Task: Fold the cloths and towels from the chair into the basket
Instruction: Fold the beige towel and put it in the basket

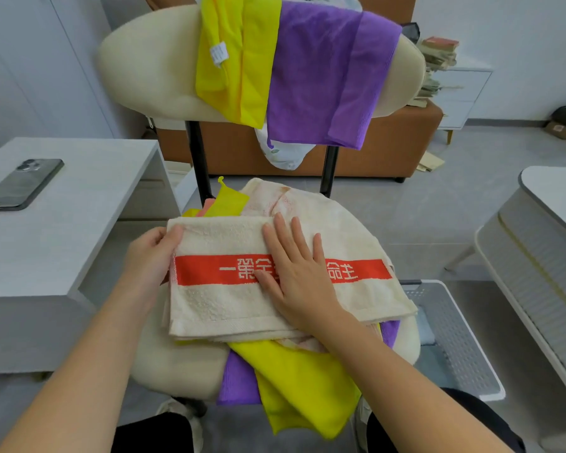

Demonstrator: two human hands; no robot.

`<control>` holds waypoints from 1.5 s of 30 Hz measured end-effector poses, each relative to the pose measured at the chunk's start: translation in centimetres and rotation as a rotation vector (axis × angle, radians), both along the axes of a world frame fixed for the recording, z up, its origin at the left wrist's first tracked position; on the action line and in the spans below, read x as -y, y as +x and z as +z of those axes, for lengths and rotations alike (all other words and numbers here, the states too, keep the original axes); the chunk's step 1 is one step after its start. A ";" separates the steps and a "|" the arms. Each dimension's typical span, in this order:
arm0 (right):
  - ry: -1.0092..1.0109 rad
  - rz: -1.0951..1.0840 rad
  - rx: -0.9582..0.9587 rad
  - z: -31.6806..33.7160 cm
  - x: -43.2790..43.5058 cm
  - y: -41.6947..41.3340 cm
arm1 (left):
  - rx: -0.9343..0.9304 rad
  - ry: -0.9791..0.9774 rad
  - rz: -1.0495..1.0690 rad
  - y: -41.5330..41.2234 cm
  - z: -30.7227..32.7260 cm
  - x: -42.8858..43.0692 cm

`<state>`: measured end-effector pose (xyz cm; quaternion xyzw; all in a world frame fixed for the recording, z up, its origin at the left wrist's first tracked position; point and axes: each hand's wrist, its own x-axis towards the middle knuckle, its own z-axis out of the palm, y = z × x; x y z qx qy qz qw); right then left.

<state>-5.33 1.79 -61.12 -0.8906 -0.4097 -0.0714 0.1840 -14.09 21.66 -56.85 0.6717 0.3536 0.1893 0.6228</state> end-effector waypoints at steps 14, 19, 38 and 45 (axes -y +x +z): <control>0.092 0.012 0.001 0.4 -0.1 -0.8 | 0.121 -0.260 -0.254 -1.5 3.4 2.9; 0.857 0.187 -0.834 3.7 0.0 -3.2 | 0.321 -0.471 -0.441 0.7 3.8 6.3; 0.631 -0.230 -0.979 3.6 3.9 0.1 | 0.282 0.819 -0.294 5.7 1.5 8.4; 0.238 -0.312 -0.385 2.3 3.8 -0.1 | -0.038 1.057 -0.224 8.4 0.3 7.4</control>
